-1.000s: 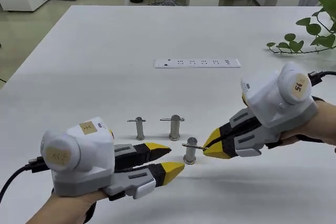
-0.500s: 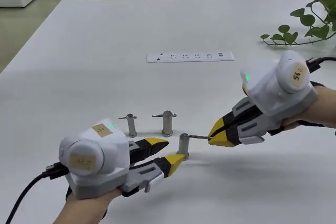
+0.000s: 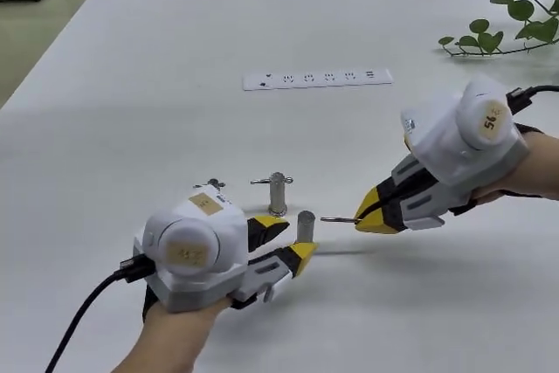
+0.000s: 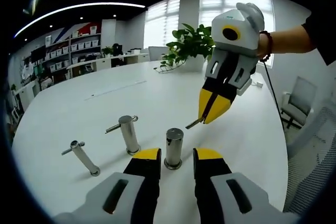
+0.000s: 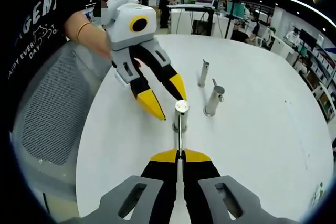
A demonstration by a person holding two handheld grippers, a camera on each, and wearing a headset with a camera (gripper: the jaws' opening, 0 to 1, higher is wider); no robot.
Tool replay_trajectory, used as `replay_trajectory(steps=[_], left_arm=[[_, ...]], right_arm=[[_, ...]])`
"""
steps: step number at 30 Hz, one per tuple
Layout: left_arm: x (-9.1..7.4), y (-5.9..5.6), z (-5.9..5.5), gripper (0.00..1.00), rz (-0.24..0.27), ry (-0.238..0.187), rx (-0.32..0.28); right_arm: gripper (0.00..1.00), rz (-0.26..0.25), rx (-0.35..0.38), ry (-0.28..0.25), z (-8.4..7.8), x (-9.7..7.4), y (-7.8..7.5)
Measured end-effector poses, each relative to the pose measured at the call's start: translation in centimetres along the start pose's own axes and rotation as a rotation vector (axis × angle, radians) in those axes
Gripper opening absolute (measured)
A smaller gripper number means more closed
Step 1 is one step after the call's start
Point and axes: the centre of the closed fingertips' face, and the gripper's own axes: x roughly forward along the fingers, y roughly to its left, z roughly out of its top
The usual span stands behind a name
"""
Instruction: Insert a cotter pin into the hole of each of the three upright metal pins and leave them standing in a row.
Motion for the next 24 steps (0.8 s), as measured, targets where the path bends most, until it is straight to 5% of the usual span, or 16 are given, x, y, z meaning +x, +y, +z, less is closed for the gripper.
replay_trajectory(steps=[24], left_arm=[[2.2,0.6,-1.1,0.11,0.019,0.055,-0.006]], right_arm=[[0.0,0.015,-0.013,-0.016,0.1,0.6,-0.6]])
